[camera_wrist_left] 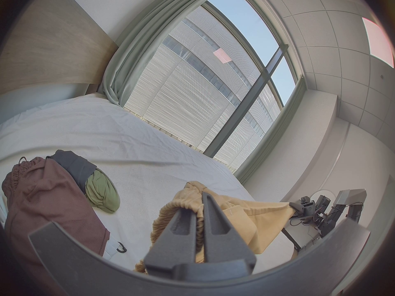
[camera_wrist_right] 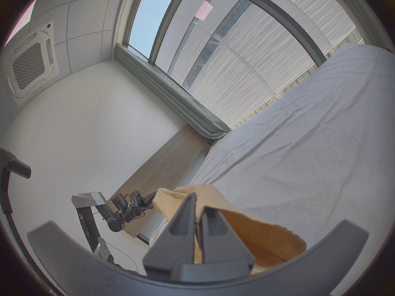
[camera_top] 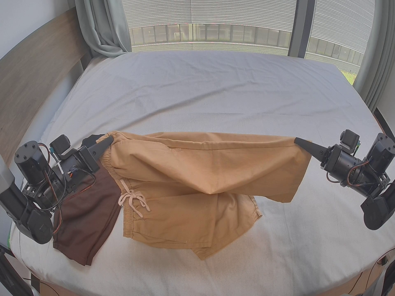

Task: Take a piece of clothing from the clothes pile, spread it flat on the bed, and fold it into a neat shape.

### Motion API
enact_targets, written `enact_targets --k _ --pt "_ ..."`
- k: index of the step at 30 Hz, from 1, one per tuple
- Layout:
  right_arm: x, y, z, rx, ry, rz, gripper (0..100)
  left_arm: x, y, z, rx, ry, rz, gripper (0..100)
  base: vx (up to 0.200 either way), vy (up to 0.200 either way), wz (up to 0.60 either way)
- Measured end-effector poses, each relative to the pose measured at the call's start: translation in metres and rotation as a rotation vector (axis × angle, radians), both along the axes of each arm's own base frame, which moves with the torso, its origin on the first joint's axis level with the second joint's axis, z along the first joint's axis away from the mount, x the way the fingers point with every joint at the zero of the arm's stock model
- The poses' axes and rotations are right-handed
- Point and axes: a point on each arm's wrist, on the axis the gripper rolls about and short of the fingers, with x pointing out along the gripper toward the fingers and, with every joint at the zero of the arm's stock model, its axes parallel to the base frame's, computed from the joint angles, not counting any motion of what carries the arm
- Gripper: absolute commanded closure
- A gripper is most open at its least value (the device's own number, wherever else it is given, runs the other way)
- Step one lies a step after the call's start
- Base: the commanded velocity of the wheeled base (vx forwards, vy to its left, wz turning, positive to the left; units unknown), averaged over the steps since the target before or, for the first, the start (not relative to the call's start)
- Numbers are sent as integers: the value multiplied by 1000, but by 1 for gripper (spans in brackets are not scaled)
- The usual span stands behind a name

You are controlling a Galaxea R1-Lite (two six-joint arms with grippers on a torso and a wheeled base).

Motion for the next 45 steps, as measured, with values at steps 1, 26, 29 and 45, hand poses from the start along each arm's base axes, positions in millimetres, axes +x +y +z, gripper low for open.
enact_targets --k 1,26,29,45 --pt "1 -2 1 7 3 -7 100 0 0 0 0 1 0 100 0 0 0" --pt "11 -15 9 27 -25 -79 100 2 1 0 2 -4 6 100 0 0 0" --pt "14 -16 10 27 -34 -87 100 4 1 0 2 -6 5 100 0 0 0" --pt "54 -15 7 52 -35 -96 100 31 -1 -4 -2 -28 20 100 0 0 0"
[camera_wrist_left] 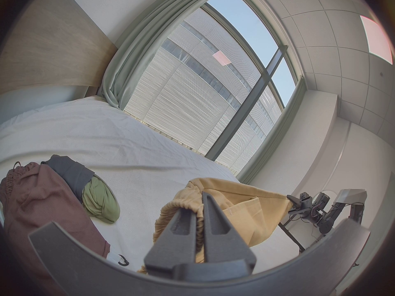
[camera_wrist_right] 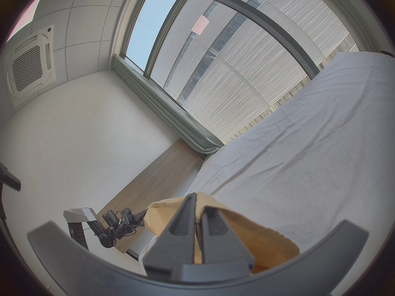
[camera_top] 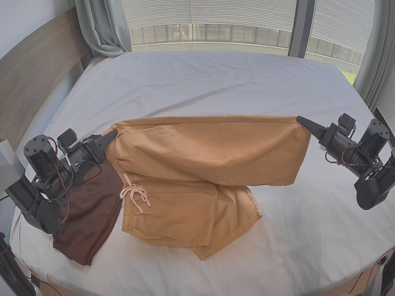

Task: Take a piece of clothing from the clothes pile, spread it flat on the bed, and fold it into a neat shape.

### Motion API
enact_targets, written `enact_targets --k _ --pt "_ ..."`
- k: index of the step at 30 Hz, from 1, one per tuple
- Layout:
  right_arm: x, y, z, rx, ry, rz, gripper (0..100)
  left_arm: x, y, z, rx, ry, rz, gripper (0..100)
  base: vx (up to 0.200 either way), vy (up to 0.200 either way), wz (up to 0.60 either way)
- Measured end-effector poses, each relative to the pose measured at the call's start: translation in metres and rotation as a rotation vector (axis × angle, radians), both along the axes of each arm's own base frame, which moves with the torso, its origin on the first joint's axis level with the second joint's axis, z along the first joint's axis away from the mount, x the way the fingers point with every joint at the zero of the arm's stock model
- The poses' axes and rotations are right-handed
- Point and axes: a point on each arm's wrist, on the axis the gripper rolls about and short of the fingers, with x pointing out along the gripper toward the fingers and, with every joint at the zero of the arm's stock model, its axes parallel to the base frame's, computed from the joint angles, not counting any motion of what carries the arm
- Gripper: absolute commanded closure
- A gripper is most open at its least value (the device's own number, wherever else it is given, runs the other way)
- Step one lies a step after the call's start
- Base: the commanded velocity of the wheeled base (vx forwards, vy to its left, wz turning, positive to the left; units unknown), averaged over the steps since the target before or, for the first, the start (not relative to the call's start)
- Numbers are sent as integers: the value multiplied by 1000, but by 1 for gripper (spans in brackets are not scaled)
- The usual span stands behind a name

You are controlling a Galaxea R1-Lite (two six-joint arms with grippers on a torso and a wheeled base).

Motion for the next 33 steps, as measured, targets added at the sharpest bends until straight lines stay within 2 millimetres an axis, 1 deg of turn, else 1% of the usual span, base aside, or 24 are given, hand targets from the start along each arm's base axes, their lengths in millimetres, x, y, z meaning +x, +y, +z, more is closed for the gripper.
enact_targets --k 4,11,15,20,23,33 --pt "12 1 -4 -1 25 -3 100 4 0 -1 -2 -2 9 100 0 0 0" --pt "27 1 -6 -2 53 -8 100 15 -1 1 -31 -14 34 100 0 0 0" --pt "38 2 -5 3 65 -40 100 21 -2 -1 -50 -8 33 100 0 0 0" --pt "52 2 -9 7 71 -60 100 33 -3 -7 -57 -2 44 100 0 0 0" --pt "60 3 -15 6 77 -62 100 44 -3 -12 -61 -7 59 100 0 0 0" --pt "76 4 -29 5 89 -64 100 68 -5 -28 -67 -4 65 100 0 0 0"
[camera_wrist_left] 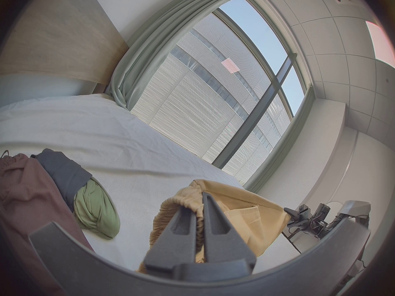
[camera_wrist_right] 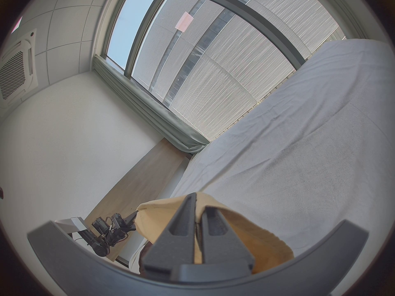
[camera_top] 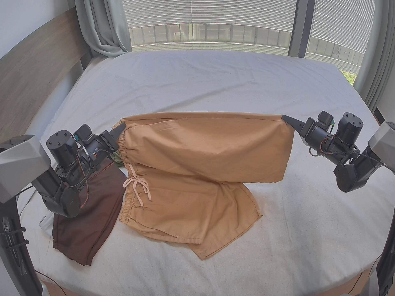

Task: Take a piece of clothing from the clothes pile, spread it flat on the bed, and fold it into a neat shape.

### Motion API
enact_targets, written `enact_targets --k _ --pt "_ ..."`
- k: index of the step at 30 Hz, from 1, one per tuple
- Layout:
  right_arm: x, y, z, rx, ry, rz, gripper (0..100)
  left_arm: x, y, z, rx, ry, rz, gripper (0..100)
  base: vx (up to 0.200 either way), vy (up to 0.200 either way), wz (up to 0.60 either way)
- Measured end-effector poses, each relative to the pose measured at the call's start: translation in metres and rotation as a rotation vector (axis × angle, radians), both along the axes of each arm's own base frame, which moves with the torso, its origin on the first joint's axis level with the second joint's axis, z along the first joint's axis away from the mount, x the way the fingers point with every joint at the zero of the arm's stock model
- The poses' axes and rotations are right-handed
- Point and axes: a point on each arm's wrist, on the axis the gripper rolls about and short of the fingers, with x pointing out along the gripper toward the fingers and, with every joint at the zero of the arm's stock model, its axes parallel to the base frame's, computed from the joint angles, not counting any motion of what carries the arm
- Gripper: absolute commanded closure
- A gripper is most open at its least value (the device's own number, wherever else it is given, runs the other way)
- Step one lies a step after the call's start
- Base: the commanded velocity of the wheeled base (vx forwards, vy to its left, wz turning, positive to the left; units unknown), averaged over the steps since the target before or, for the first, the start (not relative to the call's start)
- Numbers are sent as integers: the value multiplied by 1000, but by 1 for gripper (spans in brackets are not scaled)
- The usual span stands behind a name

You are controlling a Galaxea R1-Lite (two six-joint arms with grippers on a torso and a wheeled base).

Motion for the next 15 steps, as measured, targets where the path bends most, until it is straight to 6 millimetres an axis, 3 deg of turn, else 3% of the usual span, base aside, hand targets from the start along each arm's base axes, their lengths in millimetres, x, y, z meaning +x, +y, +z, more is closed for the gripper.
enact_targets --k 15 --pt "37 5 -22 1 -9 4 100 37 -1 -27 -10 -8 32 100 0 0 0"
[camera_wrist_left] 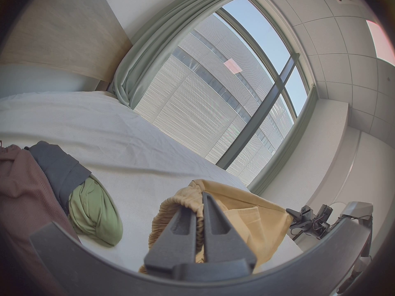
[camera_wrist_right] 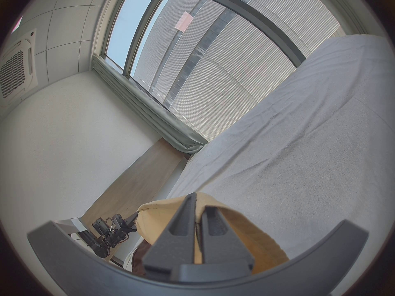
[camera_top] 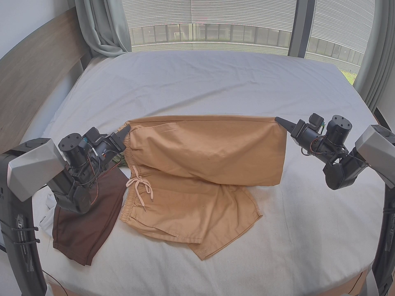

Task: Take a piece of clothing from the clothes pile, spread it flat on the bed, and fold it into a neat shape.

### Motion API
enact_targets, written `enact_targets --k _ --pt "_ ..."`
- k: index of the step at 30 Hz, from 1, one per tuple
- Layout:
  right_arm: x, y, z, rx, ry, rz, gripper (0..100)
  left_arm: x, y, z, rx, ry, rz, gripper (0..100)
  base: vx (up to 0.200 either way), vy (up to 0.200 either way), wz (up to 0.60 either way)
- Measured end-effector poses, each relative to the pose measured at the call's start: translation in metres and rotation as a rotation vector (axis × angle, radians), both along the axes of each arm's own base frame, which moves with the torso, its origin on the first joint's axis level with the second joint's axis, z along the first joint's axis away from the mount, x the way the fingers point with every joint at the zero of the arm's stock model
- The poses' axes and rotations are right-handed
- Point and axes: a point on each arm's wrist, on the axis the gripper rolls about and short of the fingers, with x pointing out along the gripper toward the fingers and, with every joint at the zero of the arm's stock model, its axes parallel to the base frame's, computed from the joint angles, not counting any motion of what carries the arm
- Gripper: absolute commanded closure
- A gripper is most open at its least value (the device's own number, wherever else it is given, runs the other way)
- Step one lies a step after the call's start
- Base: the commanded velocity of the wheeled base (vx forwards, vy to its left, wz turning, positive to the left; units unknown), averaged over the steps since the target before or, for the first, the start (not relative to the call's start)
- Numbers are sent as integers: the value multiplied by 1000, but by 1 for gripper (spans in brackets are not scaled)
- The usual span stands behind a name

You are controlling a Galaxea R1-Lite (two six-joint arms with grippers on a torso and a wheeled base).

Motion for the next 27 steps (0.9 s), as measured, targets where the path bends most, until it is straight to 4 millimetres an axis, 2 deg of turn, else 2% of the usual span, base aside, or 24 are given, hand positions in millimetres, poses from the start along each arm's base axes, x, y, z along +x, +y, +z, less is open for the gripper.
enact_targets --k 9,14,27 --pt "23 4 -11 0 13 -7 100 27 2 -16 -15 -32 37 100 0 0 0" --pt "34 4 -16 -1 21 -11 100 36 1 -18 -41 -43 36 100 0 0 0" --pt "46 4 -25 -2 17 -12 100 46 0 -25 -55 -55 33 100 0 0 0"
